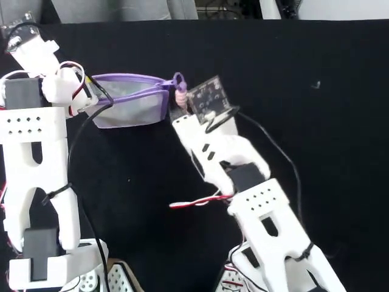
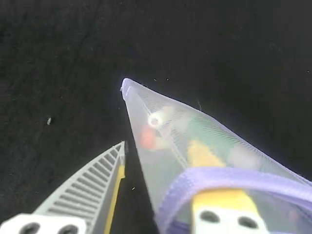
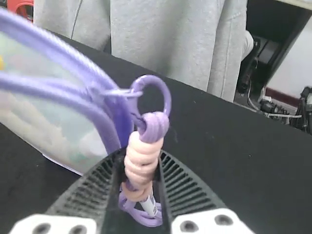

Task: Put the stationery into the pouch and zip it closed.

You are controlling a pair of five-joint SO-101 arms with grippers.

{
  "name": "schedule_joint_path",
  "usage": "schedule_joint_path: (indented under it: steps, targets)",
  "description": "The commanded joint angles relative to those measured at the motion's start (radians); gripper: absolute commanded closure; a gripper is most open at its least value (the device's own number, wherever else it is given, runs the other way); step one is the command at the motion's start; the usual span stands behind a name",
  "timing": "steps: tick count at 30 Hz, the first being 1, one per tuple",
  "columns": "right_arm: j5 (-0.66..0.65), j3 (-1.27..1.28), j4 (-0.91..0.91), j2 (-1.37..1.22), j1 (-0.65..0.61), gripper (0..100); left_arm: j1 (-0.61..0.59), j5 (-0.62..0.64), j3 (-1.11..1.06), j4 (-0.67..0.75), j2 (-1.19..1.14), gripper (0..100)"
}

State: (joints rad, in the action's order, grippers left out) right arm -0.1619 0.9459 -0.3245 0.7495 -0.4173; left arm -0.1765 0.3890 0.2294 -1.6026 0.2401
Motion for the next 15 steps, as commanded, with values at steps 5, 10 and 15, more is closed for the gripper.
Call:
schedule_joint_path:
  steps: [5, 10, 15]
  targets:
    - [0.023, -0.401, -0.298, -0.093, 0.094, 98.8, -0.018, 0.008, 0.154, 0.0, 0.017, 73]
    - [0.018, -0.651, -0.46, -0.306, 0.199, 98.8, -0.015, 0.003, 0.211, 0.002, 0.017, 73]
    - [0.017, -0.88, -0.609, -0.519, 0.293, 98.8, -0.01, 0.002, 0.237, 0.014, 0.017, 73]
